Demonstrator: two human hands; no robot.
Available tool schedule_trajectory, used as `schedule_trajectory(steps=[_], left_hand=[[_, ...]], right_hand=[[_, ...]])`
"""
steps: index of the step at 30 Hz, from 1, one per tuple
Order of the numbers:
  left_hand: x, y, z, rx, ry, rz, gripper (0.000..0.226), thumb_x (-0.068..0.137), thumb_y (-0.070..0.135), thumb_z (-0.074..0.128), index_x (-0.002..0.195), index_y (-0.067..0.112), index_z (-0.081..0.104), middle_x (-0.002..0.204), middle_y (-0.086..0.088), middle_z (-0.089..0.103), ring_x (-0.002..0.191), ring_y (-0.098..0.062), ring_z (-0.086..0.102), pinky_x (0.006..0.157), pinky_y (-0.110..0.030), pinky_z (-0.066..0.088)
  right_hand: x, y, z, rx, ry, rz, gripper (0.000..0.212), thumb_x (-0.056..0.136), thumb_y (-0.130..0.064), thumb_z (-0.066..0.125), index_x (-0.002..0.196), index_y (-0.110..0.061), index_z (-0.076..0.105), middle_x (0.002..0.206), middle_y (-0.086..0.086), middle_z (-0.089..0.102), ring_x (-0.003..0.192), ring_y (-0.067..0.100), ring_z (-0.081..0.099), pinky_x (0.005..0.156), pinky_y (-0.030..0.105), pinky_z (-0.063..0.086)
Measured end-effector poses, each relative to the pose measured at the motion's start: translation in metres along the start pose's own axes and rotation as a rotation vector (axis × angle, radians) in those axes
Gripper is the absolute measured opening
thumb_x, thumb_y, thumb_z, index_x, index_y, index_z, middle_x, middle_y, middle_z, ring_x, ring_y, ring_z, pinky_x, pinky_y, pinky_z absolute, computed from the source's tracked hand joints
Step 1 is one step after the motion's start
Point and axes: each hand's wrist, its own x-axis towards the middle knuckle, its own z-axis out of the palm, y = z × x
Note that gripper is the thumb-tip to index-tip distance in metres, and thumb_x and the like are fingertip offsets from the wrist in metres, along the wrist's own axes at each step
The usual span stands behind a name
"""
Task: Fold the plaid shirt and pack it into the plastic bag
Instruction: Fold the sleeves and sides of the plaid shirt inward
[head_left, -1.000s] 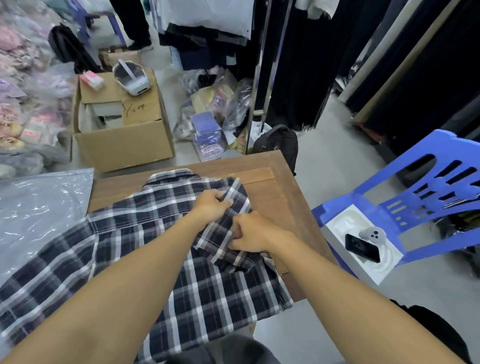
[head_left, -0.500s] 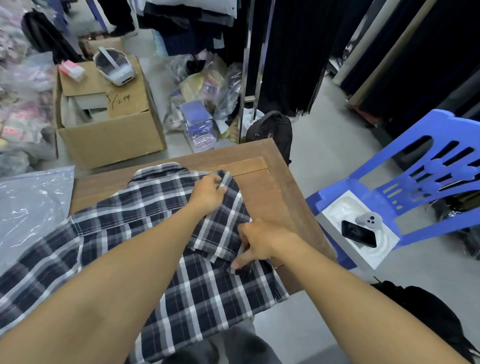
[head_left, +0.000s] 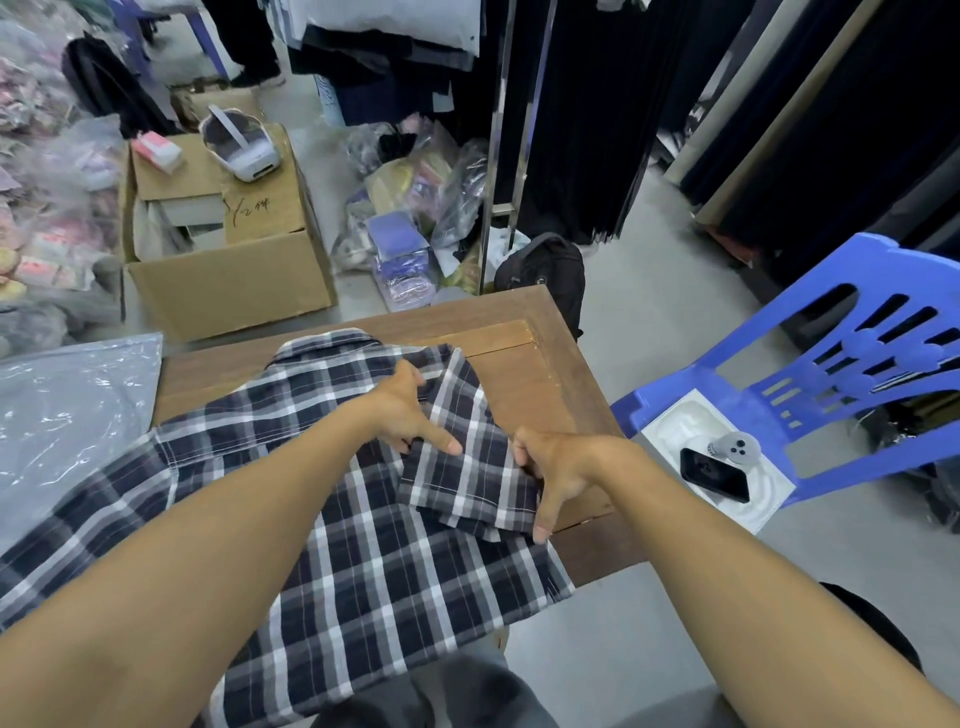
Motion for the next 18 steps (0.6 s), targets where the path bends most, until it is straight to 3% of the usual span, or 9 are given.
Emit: schedule_trajectory(steps=[3, 7, 10, 13, 16, 18], left_hand=[[-0.007, -0.004, -0.001, 0.004, -0.022, 0.020, 0.089, 0.070, 0.009, 0.089, 0.137, 0.014, 0.031, 0.142, -0.018, 0.040, 0.120, -0.033, 0.052, 0.073, -0.037, 0.056], [-0.006, -0.016, -0.004, -0.131, 0.061, 0.049, 0.072, 0.076, 0.007, 0.084, 0.133, 0.013, 0.041, 0.122, -0.013, 0.050, 0.094, -0.022, 0.054, 0.064, -0.030, 0.049], [-0.004, -0.025, -0.008, -0.170, 0.086, 0.043, 0.061, 0.078, 0.007, 0.082, 0.127, 0.013, 0.046, 0.112, -0.010, 0.053, 0.089, -0.022, 0.053, 0.066, -0.031, 0.047], [-0.003, -0.032, -0.010, -0.251, 0.137, 0.022, 0.048, 0.078, 0.006, 0.082, 0.113, 0.017, 0.050, 0.115, -0.014, 0.058, 0.088, -0.025, 0.058, 0.064, -0.032, 0.051], [0.000, -0.041, -0.007, -0.273, 0.190, 0.010, 0.042, 0.076, 0.005, 0.084, 0.102, 0.017, 0.053, 0.109, -0.013, 0.064, 0.095, -0.028, 0.065, 0.069, -0.035, 0.056], [0.001, -0.045, -0.002, -0.179, 0.220, 0.025, 0.042, 0.077, 0.008, 0.084, 0.104, 0.015, 0.053, 0.102, -0.010, 0.063, 0.094, -0.026, 0.064, 0.074, -0.036, 0.055]], right_hand=[[-0.001, 0.001, 0.006, 0.053, 0.063, -0.004, 0.076, 0.061, -0.016, 0.096, 0.106, -0.025, 0.035, 0.100, -0.003, 0.054, 0.094, 0.022, 0.053, 0.088, 0.043, 0.054], [0.006, 0.003, 0.022, 0.115, 0.244, -0.064, 0.044, 0.078, -0.009, 0.080, 0.095, -0.024, 0.042, 0.083, -0.002, 0.053, 0.074, 0.017, 0.048, 0.068, 0.037, 0.046], [0.007, 0.004, 0.031, 0.162, 0.243, -0.099, 0.030, 0.086, -0.006, 0.066, 0.087, -0.028, 0.045, 0.078, -0.004, 0.052, 0.069, 0.016, 0.046, 0.064, 0.031, 0.042], [0.005, 0.004, 0.035, 0.258, 0.282, -0.081, 0.021, 0.091, -0.002, 0.056, 0.089, -0.023, 0.052, 0.075, -0.002, 0.054, 0.064, 0.014, 0.049, 0.062, 0.028, 0.044], [0.004, 0.003, 0.037, 0.294, 0.298, -0.059, 0.016, 0.093, -0.003, 0.055, 0.099, -0.016, 0.061, 0.076, -0.004, 0.055, 0.064, 0.011, 0.050, 0.059, 0.022, 0.044], [0.003, -0.001, 0.035, 0.187, 0.269, -0.058, 0.011, 0.092, -0.014, 0.061, 0.101, -0.017, 0.065, 0.082, -0.009, 0.057, 0.072, 0.008, 0.054, 0.063, 0.021, 0.044]])
